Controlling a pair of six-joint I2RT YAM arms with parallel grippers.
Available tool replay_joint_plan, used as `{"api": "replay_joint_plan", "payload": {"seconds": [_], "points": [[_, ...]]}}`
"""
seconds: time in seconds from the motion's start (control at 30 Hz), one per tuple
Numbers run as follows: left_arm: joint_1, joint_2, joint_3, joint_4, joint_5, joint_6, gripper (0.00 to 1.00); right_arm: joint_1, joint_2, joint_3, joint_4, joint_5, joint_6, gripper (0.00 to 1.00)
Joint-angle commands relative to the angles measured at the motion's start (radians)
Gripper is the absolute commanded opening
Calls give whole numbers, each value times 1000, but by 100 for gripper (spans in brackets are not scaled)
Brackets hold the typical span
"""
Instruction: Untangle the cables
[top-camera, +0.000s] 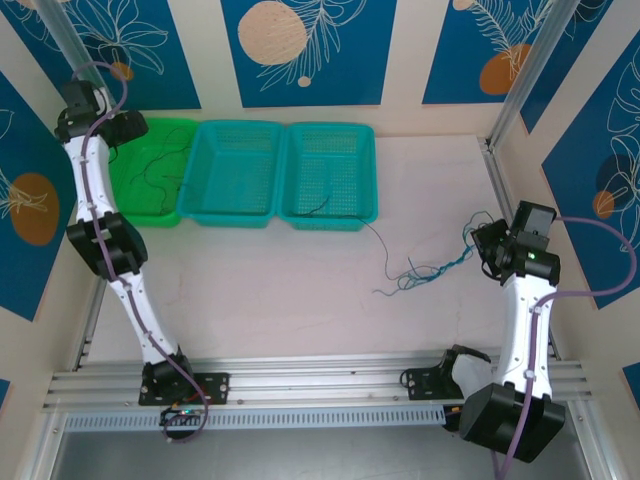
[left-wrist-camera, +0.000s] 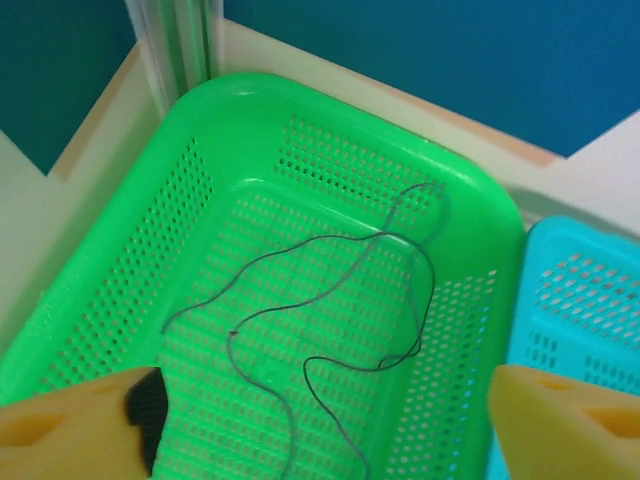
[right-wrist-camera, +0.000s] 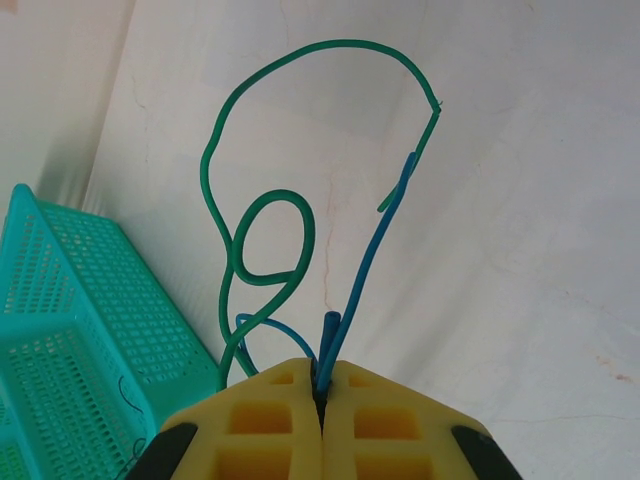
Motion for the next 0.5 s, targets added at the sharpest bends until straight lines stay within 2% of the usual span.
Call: {"api": "replay_joint_plan", "payload": {"seconds": [0.0,0.13,0.27,0.37,0.47], "points": [[1,-138,-34,42,20,-6,93,7,-27,18,-21,-20,-6,0],[-24,-324,-220,159,157,-65,96,9,-22,4,-1,-50,6,0],[-120,-554,-517,355,267,-99,96,18,-2,0,58,-173,-21,0],[-238,-717,-715,481,355,-94,96,40,31,32,71,-282,-75,0],[-423,-877,-920,614,411,-17,96,69,50,76,42,-290,-105,0]]}}
